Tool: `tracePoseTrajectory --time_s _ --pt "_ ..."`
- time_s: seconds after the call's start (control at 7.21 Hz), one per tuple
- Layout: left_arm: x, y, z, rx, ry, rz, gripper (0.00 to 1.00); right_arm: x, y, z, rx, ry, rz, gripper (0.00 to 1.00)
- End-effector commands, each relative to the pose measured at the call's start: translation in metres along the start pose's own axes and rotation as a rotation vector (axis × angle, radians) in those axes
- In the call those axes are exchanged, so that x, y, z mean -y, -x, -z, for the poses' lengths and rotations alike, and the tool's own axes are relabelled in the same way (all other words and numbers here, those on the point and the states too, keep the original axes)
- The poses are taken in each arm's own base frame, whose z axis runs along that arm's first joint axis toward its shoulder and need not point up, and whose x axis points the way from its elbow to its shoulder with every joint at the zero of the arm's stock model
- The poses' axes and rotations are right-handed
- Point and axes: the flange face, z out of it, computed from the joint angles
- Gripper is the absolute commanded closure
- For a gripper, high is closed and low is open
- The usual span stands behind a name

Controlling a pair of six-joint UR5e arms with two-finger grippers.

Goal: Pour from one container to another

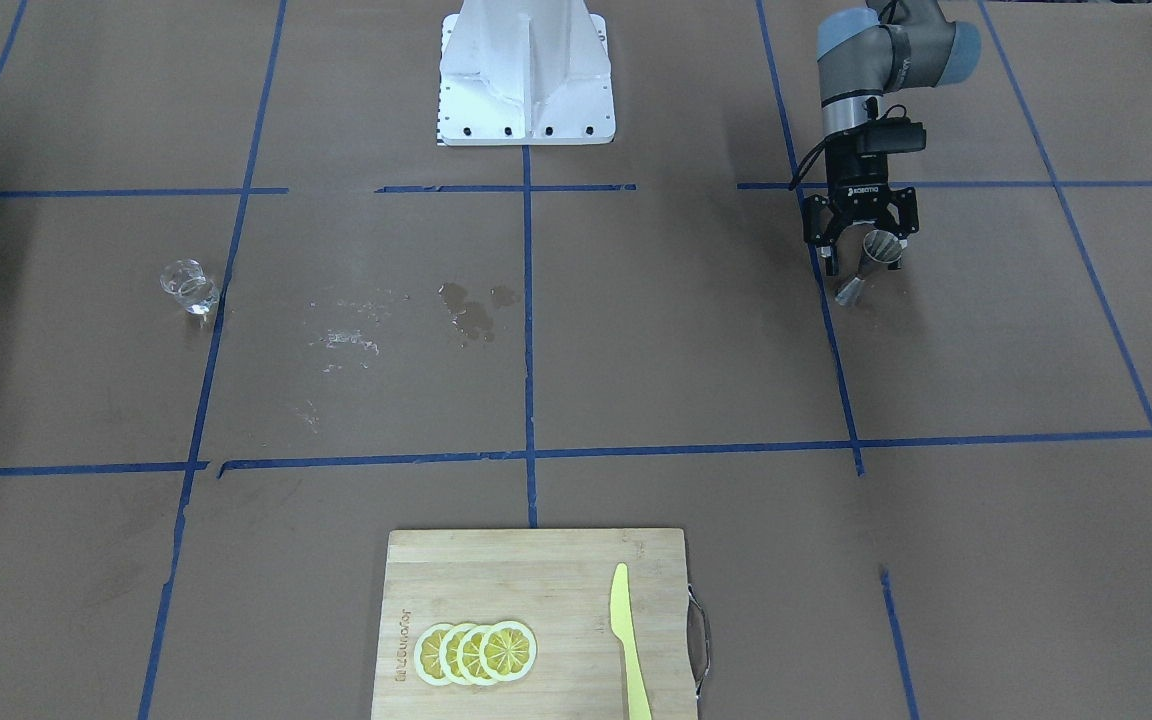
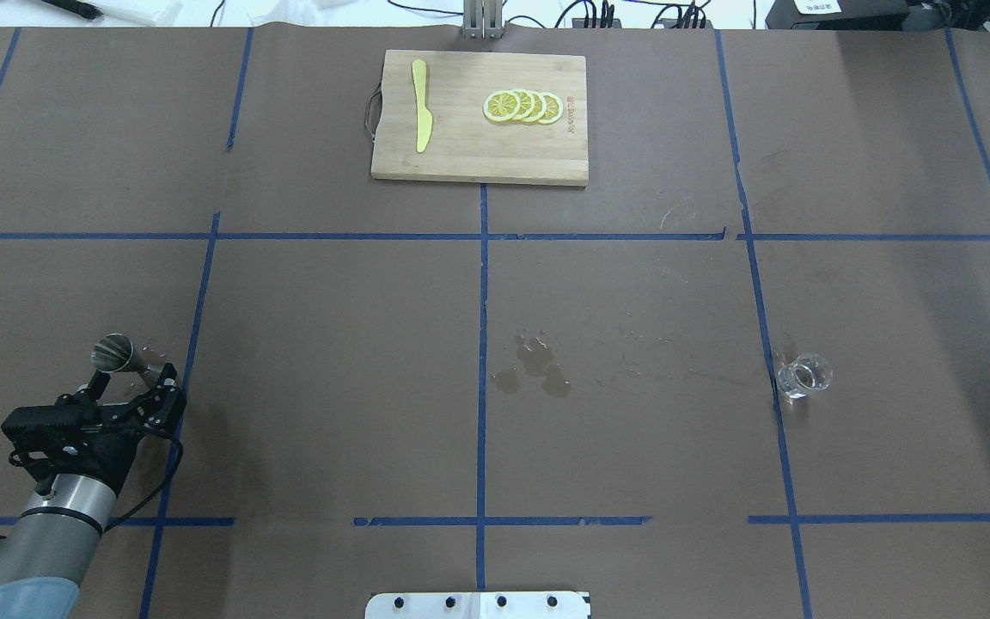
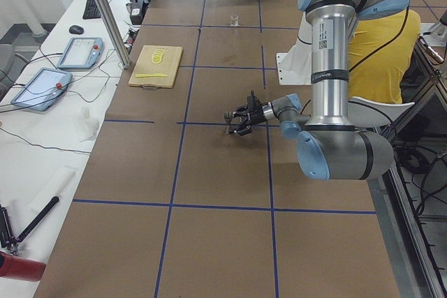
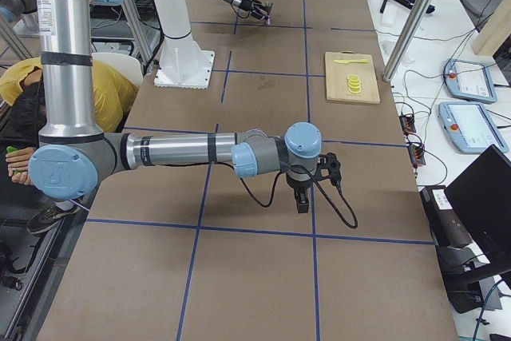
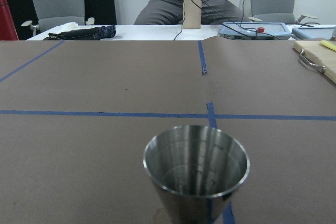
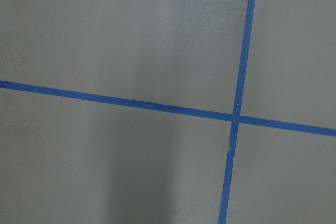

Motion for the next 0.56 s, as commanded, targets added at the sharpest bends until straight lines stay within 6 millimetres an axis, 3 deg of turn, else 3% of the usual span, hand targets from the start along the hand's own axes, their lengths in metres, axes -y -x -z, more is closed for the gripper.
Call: tracePoseTrajectory --time_s 0.0,0.42 --pt "-0.006 -0.0043 -0.0033 0.0 0.0 0.0 0.15 0.0007 0.0001 0.0002 -0.001 -0.001 0.002 0.0" --pt "-0.0056 -0.0027 -0.0042 0.003 -0.006 -0.004 0.2 0.001 0.0008 0.0008 -0.001 -0.003 0.004 0.0"
